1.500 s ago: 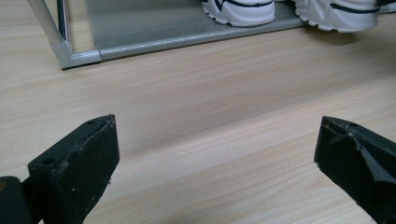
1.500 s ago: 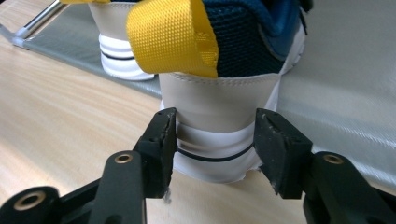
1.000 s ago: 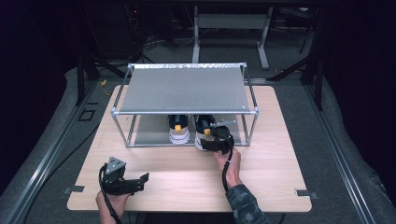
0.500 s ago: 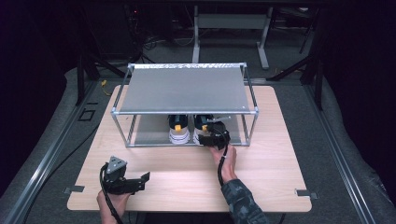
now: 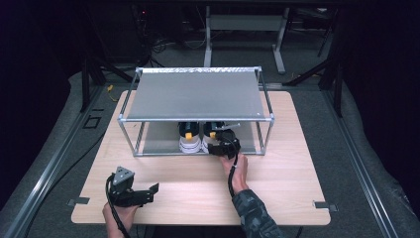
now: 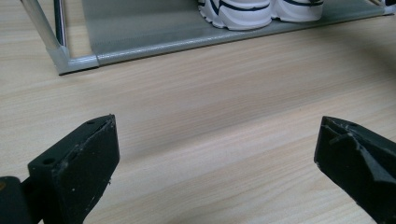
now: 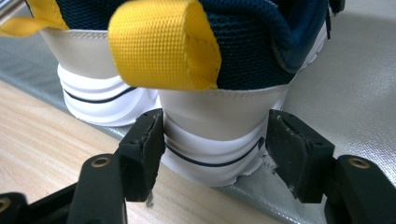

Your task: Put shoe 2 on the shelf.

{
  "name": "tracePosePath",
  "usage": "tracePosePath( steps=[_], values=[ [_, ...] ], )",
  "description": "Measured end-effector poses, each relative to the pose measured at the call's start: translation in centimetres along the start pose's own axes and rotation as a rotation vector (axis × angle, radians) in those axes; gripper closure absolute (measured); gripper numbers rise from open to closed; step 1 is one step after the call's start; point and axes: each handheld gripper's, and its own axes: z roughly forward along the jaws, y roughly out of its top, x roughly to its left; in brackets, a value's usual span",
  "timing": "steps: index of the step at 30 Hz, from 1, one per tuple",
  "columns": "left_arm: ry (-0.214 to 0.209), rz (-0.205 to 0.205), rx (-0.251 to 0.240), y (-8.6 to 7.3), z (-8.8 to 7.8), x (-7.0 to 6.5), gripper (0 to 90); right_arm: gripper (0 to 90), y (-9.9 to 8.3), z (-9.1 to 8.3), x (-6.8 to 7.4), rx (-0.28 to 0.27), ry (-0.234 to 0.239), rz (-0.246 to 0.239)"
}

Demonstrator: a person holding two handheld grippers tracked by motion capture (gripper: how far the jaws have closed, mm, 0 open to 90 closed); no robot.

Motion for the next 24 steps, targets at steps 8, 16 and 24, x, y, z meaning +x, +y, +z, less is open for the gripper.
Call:
tracePosePath(
  steps=[8, 16, 24],
  values=[
    [-0.002, 0.002, 0.012, 0.1, -0.2, 0.3, 0.0, 25.5, -0.6, -3.1, -0.6, -0.027, 0.009, -0.025],
    [-0.004, 0.015, 0.013, 0.5, -0.1, 0.1, 0.0, 17.7, -1.9, -7.9, -2.3, -0.05, 0.028, -0.086],
    [-0.004, 0.025, 0.017, 0.7, 0.1, -0.2, 0.0, 12.5, -4.1, -13.3, -3.9, -0.091, 0.02, -0.12]
  ],
)
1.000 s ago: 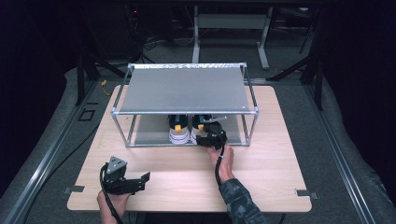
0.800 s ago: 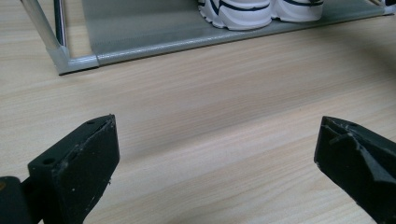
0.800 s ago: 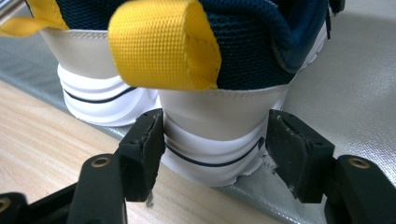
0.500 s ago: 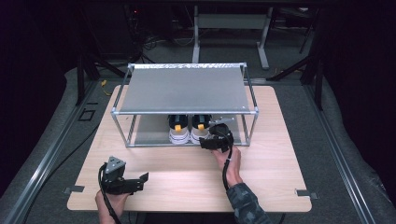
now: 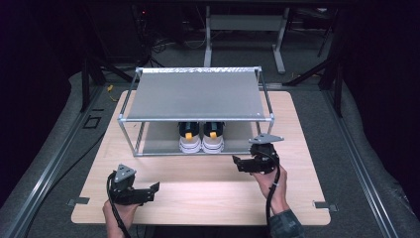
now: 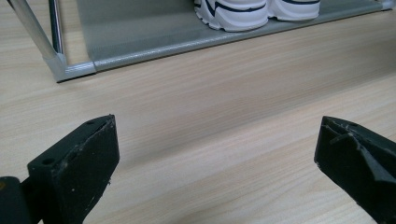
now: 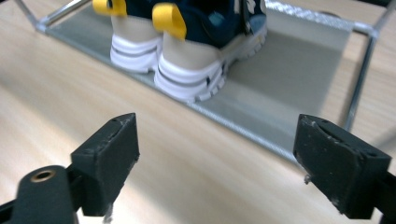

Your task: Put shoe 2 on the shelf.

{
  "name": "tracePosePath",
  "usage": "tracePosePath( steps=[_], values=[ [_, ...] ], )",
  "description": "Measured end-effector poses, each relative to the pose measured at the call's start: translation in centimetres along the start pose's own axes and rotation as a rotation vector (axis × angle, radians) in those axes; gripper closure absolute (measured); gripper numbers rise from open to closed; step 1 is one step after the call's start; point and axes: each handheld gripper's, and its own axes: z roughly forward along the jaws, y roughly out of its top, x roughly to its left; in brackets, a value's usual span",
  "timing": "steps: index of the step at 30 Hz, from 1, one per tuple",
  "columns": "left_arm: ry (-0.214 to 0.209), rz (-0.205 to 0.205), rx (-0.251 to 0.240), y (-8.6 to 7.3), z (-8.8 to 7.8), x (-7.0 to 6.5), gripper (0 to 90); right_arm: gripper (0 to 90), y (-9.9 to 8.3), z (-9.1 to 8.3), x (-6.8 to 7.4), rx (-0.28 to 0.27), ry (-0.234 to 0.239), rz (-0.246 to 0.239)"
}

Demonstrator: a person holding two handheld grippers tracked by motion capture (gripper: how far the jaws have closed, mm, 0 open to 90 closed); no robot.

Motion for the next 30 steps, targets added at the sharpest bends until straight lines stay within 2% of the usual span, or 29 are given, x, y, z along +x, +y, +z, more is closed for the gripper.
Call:
tracePosePath(
  steps=[1, 2, 3, 6, 9, 12, 15, 16, 17, 18, 19, 20, 21, 22, 23, 24, 27, 30],
  values=[
    [0.001, 0.0, -0.001, 0.0, 0.0, 0.0, 0.0, 11.9, -0.4, -0.5, -0.2, 0.003, -0.017, -0.006],
    [0.002, 0.001, 0.003, 0.0, 0.0, 0.0, 0.0, 10.9, -0.8, -0.9, -0.5, -0.008, 0.02, -0.004],
    [0.001, -0.004, 0.003, -0.1, 0.0, 0.1, 0.0, 8.9, -1.2, -1.5, -0.6, 0.017, -0.036, -0.005],
    [-0.001, -0.002, 0.004, -0.1, 0.0, 0.1, 0.0, 6.9, -2.5, -2.6, -1.2, 0.008, -0.004, -0.002],
    [0.004, -0.001, 0.008, -0.2, 0.1, 0.2, 0.0, 3.6, -4.0, -3.5, -2.0, 0.033, -0.026, 0.0],
    [0.006, -0.003, 0.01, -0.2, 0.1, 0.4, 0.0, 2.3, -5.6, -4.4, -3.0, 0.033, -0.048, 0.029],
    [0.003, 0.0, 0.018, -0.3, 0.3, 0.4, 0.0, 1.0, -7.1, -5.2, -3.9, 0.057, -0.064, 0.055],
    [0.001, -0.004, 0.018, -0.4, 0.4, 0.4, 0.0, 0.5, -7.6, -5.3, -4.1, 0.065, -0.092, 0.062],
    [0.0, -0.004, 0.017, -0.5, 0.4, 0.4, 0.0, 0.4, -8.2, -5.4, -4.5, 0.06, -0.062, 0.07],
    [0.001, -0.006, 0.019, -0.6, 0.5, 0.4, 0.0, 0.0, -8.6, -5.5, -4.6, 0.087, -0.109, 0.076],
    [-0.001, -0.009, 0.021, -0.7, 0.5, 0.4, 0.0, 0.0, -9.1, -5.6, -4.9, 0.075, -0.081, 0.087],
    [-0.001, -0.011, 0.022, -0.8, 0.6, 0.4, 0.0, 0.0, -9.6, -5.6, -5.1, 0.081, -0.105, 0.094],
    [-0.002, -0.014, 0.023, -0.8, 0.7, 0.4, 0.0, 0.0, -10.1, -5.6, -5.3, 0.097, -0.098, 0.106],
    [-0.001, -0.014, 0.022, -0.9, 0.8, 0.4, 0.0, 0.0, -10.5, -5.5, -5.5, 0.106, -0.127, 0.108],
    [-0.002, -0.014, 0.027, -0.9, 0.8, 0.5, 0.0, 0.0, -10.9, -5.5, -5.6, 0.121, -0.121, 0.116],
    [-0.005, -0.016, 0.026, -1.0, 0.9, 0.4, 0.0, 0.0, -11.2, -5.5, -5.7, 0.127, -0.135, 0.125],
    [-0.003, -0.017, 0.029, -1.2, 0.9, 0.5, 0.0, 0.0, -12.2, -5.6, -6.1, 0.115, -0.134, 0.146],
    [0.001, -0.021, 0.038, -1.5, 1.0, 0.7, 0.0, 0.0, -12.9, -5.4, -6.4, 0.113, -0.157, 0.157]
  ],
)
